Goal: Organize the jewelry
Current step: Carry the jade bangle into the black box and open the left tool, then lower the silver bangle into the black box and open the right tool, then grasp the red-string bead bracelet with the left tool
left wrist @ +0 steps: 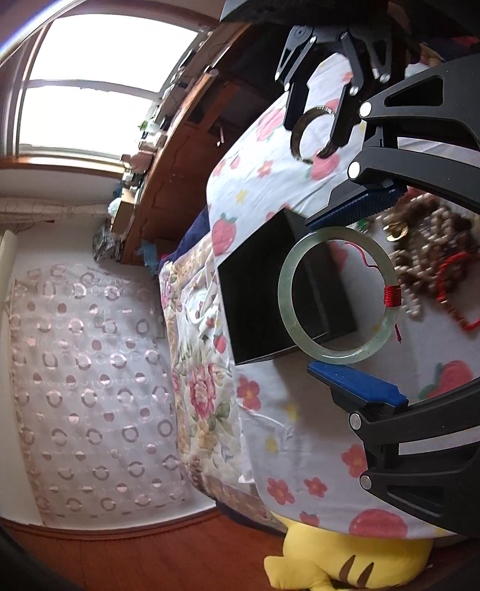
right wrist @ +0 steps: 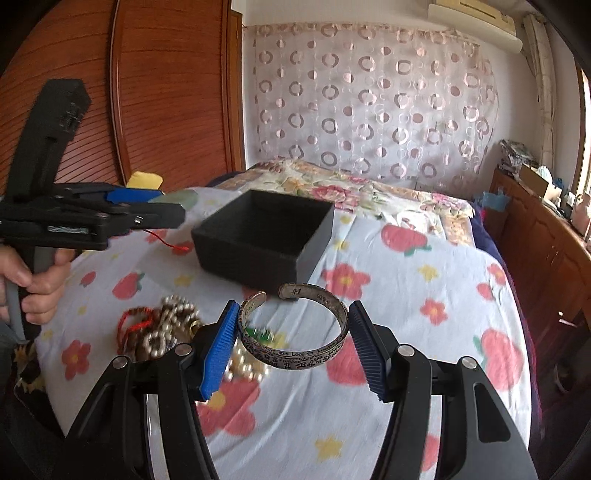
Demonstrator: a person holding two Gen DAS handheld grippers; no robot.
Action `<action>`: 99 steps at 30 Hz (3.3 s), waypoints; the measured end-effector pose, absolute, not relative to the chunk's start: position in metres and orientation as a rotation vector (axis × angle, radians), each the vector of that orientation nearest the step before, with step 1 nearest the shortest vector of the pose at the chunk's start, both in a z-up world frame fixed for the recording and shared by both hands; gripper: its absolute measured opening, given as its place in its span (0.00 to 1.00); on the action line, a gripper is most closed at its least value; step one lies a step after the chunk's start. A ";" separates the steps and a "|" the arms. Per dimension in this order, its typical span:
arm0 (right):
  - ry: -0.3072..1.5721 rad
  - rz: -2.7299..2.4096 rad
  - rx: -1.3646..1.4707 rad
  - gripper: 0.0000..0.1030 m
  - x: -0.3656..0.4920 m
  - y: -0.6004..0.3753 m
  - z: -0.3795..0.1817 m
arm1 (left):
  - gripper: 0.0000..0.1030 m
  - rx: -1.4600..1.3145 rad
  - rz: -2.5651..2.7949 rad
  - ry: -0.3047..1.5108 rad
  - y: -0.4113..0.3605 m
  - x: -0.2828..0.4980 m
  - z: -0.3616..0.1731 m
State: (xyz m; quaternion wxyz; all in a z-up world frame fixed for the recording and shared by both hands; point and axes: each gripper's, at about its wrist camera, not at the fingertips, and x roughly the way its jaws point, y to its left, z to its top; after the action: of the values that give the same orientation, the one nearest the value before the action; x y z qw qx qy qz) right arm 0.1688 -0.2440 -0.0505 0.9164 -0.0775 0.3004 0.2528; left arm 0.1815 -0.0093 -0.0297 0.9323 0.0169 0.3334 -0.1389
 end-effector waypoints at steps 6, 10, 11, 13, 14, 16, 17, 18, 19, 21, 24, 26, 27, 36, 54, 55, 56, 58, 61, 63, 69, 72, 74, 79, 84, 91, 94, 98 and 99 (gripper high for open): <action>0.605 0.516 -0.176 0.61 0.186 -0.237 -0.042 | 0.67 0.032 -0.271 0.711 -0.014 0.214 -0.036; 0.602 0.516 -0.190 0.61 0.193 -0.234 -0.040 | 0.67 0.030 -0.268 0.737 -0.019 0.231 -0.043; 0.602 0.516 -0.192 0.61 0.193 -0.233 -0.040 | 0.67 0.031 -0.269 0.741 -0.020 0.233 -0.044; 0.604 0.517 -0.198 0.61 0.195 -0.231 -0.040 | 0.67 0.024 -0.274 0.752 -0.022 0.240 -0.048; 0.605 0.517 -0.201 0.61 0.195 -0.230 -0.042 | 0.67 0.019 -0.275 0.756 -0.022 0.242 -0.049; 0.609 0.520 -0.204 0.61 0.198 -0.229 -0.043 | 0.67 0.020 -0.260 0.759 -0.021 0.245 -0.052; 0.613 0.524 -0.204 0.61 0.200 -0.228 -0.044 | 0.67 0.019 -0.256 0.761 -0.021 0.245 -0.053; 0.614 0.525 -0.203 0.61 0.202 -0.228 -0.044 | 0.67 0.014 -0.256 0.762 -0.019 0.246 -0.053; 0.617 0.528 -0.201 0.61 0.203 -0.225 -0.044 | 0.67 0.006 -0.253 0.760 -0.017 0.245 -0.052; 0.619 0.532 -0.201 0.61 0.206 -0.222 -0.045 | 0.70 -0.006 -0.252 0.745 -0.013 0.243 -0.050; 0.623 0.528 -0.211 0.61 0.213 -0.217 -0.045 | 0.75 -0.018 -0.246 0.732 -0.007 0.241 -0.044; 0.620 0.531 -0.215 0.61 0.217 -0.213 -0.046 | 0.75 -0.027 -0.236 0.716 0.000 0.238 -0.037; 0.619 0.533 -0.215 0.61 0.218 -0.212 -0.046 | 0.75 -0.033 -0.233 0.708 0.003 0.237 -0.034; 0.634 0.571 -0.223 0.61 0.247 -0.185 -0.044 | 0.82 -0.065 -0.173 0.649 0.041 0.212 -0.024; 0.728 0.534 -0.317 0.61 0.303 -0.127 -0.061 | 0.93 -0.068 -0.101 0.628 0.082 0.156 -0.051; 0.732 0.531 -0.317 0.61 0.304 -0.126 -0.061 | 0.93 -0.063 -0.098 0.632 0.082 0.154 -0.053; 0.731 0.531 -0.316 0.61 0.305 -0.126 -0.061 | 0.93 -0.058 -0.095 0.638 0.082 0.153 -0.056; 0.730 0.531 -0.312 0.61 0.304 -0.125 -0.059 | 0.93 -0.054 -0.099 0.648 0.083 0.151 -0.060; 0.725 0.533 -0.315 0.62 0.302 -0.126 -0.056 | 0.93 -0.060 -0.109 0.666 0.082 0.147 -0.064; 0.711 0.541 -0.315 0.62 0.295 -0.130 -0.051 | 0.92 -0.065 -0.124 0.675 0.081 0.143 -0.067; 0.681 0.578 -0.298 0.62 0.255 -0.157 -0.036 | 0.92 -0.046 -0.177 0.713 0.066 0.126 -0.077; 0.686 0.592 -0.286 0.62 0.229 -0.176 -0.039 | 0.92 -0.059 -0.217 0.735 0.062 0.115 -0.084; 0.697 0.595 -0.279 0.62 0.210 -0.189 -0.046 | 0.85 -0.062 -0.247 0.755 0.058 0.109 -0.088; 0.727 0.608 -0.247 0.62 0.171 -0.209 -0.067 | 0.62 -0.042 -0.301 0.814 0.046 0.104 -0.099; 0.759 0.605 -0.222 0.62 0.148 -0.219 -0.087 | 0.47 -0.006 -0.313 0.858 0.037 0.109 -0.106; 0.774 0.606 -0.202 0.62 0.133 -0.225 -0.100 | 0.43 0.040 -0.307 0.891 0.029 0.121 -0.110; 0.767 0.600 -0.205 0.62 0.129 -0.226 -0.103 | 0.40 0.064 -0.298 0.894 0.027 0.124 -0.110; 0.763 0.601 -0.188 0.62 0.129 -0.230 -0.101 | 0.35 0.121 -0.286 0.888 0.021 0.124 -0.111; 0.763 0.601 -0.183 0.62 0.131 -0.231 -0.101 | 0.32 0.141 -0.280 0.882 0.019 0.123 -0.112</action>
State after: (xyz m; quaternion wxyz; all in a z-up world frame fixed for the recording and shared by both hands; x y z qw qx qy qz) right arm 0.1306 -0.2307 -0.1010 0.8804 -0.0878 0.3662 0.2884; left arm 0.1229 0.0188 -0.1116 0.8924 0.0682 0.4252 -0.1351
